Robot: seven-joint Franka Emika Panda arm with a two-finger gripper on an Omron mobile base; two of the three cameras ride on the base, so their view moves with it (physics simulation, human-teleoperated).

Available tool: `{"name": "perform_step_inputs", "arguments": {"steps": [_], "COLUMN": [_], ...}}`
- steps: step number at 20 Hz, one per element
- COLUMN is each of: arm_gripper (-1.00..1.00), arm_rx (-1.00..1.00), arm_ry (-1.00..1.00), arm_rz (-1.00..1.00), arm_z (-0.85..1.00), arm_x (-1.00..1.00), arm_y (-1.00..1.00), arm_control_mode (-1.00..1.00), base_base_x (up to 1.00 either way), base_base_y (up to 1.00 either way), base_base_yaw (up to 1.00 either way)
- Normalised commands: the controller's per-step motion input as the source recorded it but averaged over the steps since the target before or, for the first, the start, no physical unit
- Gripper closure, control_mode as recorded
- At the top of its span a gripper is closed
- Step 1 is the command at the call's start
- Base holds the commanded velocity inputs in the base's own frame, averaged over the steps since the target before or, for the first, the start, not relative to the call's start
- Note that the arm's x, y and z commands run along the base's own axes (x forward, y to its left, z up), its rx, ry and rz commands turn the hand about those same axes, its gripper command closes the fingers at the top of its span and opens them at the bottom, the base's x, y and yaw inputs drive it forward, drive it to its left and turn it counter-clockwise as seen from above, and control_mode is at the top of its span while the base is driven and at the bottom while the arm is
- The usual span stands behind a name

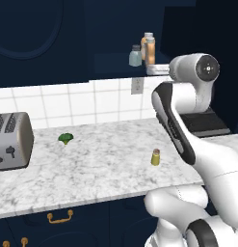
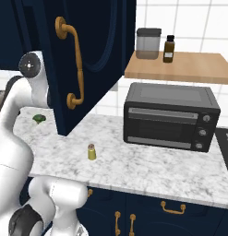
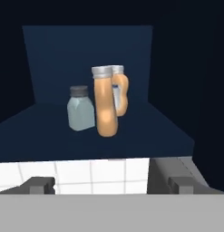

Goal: Put the shaker and condiment bottle from the counter next to their counterparts in the cabinet.

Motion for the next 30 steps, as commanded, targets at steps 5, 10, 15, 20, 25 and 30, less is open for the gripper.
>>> {"name": "perform_step_inputs", "arguments": {"steps": [5, 10, 15, 20, 25, 30], "arm_gripper": [-1.0, -1.0, -1.0, -1.0, -1.0, -1.0], "arm_rx": [0.0, 0.0, 0.0, 0.03, 0.05, 0.07], "arm_ry": [-0.01, 0.0, 0.0, 0.0, 0.03, 0.05], "arm_rz": [0.0, -0.01, -0.05, -0.06, -0.09, -0.21], "arm_z": [-0.29, -0.42, -0.44, -0.47, -0.44, -0.43], "arm_x": [-0.69, -0.64, -0.63, -0.48, -0.32, -0.18], "arm_y": [0.0, 0.0, 0.05, 0.15, 0.14, 0.1], "arm_control_mode": [-1.0, -1.0, -1.0, -1.0, -1.0, -1.0], "base_base_x": [0.0, 0.0, 0.0, 0.0, 0.0, 0.0], "base_base_y": [0.0, 0.0, 0.0, 0.0, 0.0, 0.0], "base_base_yaw": [0.0, 0.0, 0.0, 0.0, 0.0, 0.0]}}
